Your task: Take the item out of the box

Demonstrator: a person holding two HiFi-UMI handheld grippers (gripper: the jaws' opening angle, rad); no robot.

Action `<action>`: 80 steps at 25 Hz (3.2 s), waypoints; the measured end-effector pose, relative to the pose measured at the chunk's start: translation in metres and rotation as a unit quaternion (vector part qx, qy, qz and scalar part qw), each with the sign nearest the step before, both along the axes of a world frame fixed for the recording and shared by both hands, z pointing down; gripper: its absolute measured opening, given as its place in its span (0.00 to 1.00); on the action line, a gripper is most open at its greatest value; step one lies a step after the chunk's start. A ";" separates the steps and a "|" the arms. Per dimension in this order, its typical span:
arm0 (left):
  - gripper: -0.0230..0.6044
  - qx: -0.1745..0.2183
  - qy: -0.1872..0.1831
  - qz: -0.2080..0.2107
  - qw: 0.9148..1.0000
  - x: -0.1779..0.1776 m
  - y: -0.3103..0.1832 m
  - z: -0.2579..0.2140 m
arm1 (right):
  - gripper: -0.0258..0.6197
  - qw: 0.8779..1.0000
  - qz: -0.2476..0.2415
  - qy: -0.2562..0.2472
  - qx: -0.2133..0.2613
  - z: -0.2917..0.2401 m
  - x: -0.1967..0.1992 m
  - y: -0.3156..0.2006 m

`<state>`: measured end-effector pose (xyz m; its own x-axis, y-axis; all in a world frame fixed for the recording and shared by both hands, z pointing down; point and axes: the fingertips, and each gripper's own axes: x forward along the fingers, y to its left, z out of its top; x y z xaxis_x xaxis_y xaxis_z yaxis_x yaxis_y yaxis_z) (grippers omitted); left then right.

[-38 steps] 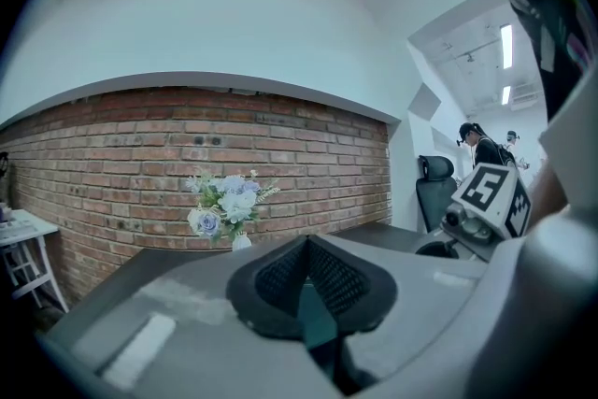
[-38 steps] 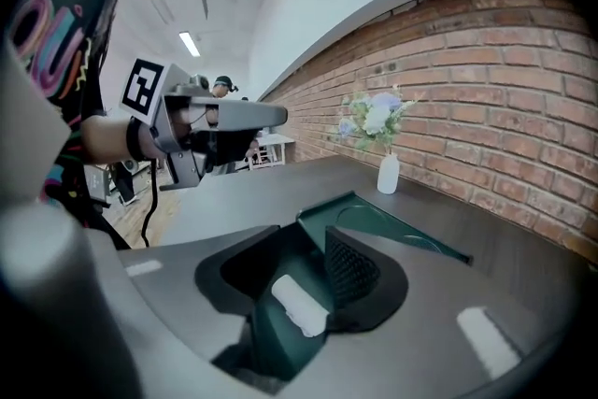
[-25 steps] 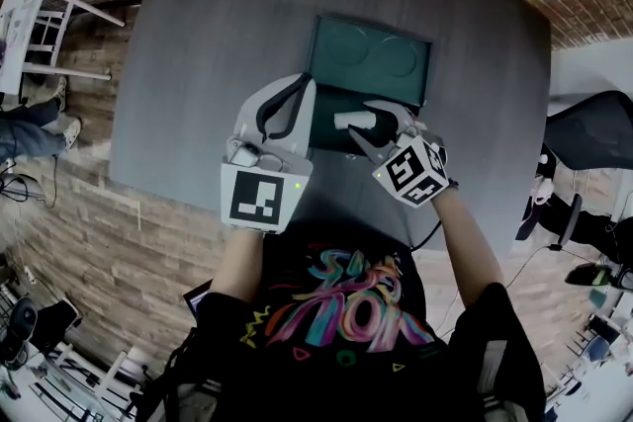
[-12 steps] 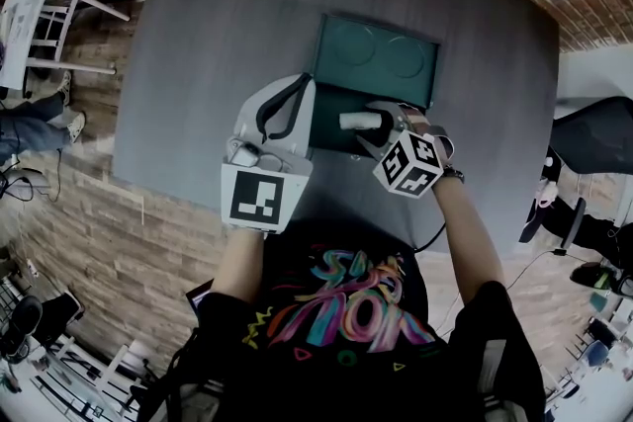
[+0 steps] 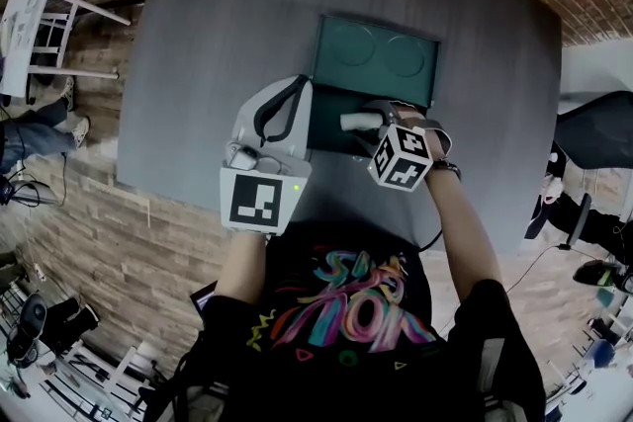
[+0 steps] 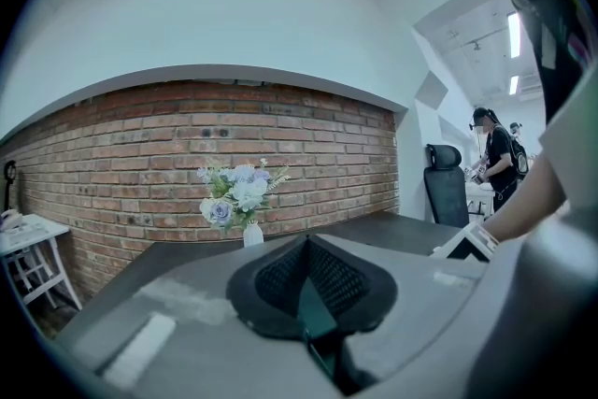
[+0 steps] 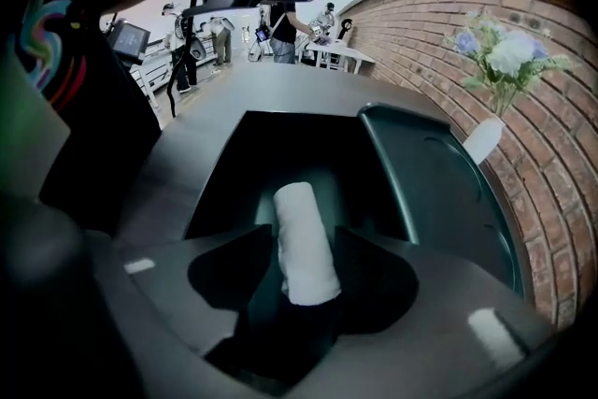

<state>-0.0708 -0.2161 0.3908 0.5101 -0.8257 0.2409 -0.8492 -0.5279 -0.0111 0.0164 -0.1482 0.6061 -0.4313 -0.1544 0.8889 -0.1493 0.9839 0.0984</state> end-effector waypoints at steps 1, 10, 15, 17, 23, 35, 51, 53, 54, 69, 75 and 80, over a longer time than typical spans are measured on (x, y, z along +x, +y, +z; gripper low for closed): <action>0.04 0.000 -0.001 0.000 1.000 0.000 0.000 0.000 | 0.35 1.000 -0.002 0.005 -0.005 0.002 0.000 0.001; 0.04 -0.001 0.002 0.005 1.000 0.006 0.003 -0.001 | 0.33 1.000 -0.001 0.011 -0.015 0.003 0.000 0.005; 0.04 0.001 0.002 0.006 1.000 0.006 0.001 -0.002 | 0.28 1.000 -0.002 0.011 -0.018 0.005 -0.001 0.008; 0.04 0.003 0.002 0.005 1.000 0.006 0.001 -0.003 | 0.27 1.000 -0.004 0.011 -0.016 0.004 -0.001 0.008; 0.04 0.003 0.002 0.004 1.000 0.004 0.003 -0.005 | 0.27 1.000 -0.010 0.014 -0.002 0.003 -0.001 0.009; 0.04 0.016 0.001 0.014 1.000 0.009 0.008 -0.018 | 0.26 0.999 0.015 -0.013 0.040 -0.032 0.004 0.004; 0.04 0.042 -0.003 0.041 0.998 0.028 0.022 -0.044 | 0.26 0.987 0.087 -0.082 0.108 -0.111 0.025 -0.003; 0.04 0.042 -0.002 0.045 0.998 0.032 0.025 -0.046 | 0.26 0.983 0.100 -0.095 0.118 -0.124 0.029 -0.003; 0.04 0.043 0.000 0.047 0.998 0.033 0.026 -0.047 | 0.26 0.981 0.107 -0.101 0.124 -0.131 0.031 -0.004; 0.04 0.038 0.025 0.056 0.997 0.039 0.034 -0.052 | 0.26 0.895 0.273 -0.298 0.190 -0.250 0.082 -0.011; 0.04 0.031 0.035 0.058 0.997 0.038 0.037 -0.049 | 0.26 0.822 0.336 -0.410 0.210 -0.278 0.110 -0.004; 0.04 0.030 0.037 0.057 0.997 0.035 0.038 -0.048 | 0.26 0.787 0.367 -0.450 0.206 -0.279 0.123 0.007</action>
<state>-0.0359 -0.1782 0.3425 0.6161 -0.7732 0.1504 -0.7834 -0.6213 0.0154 0.1397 -0.1411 0.3271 -0.5177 -0.8516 0.0829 -0.8551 0.5116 -0.0839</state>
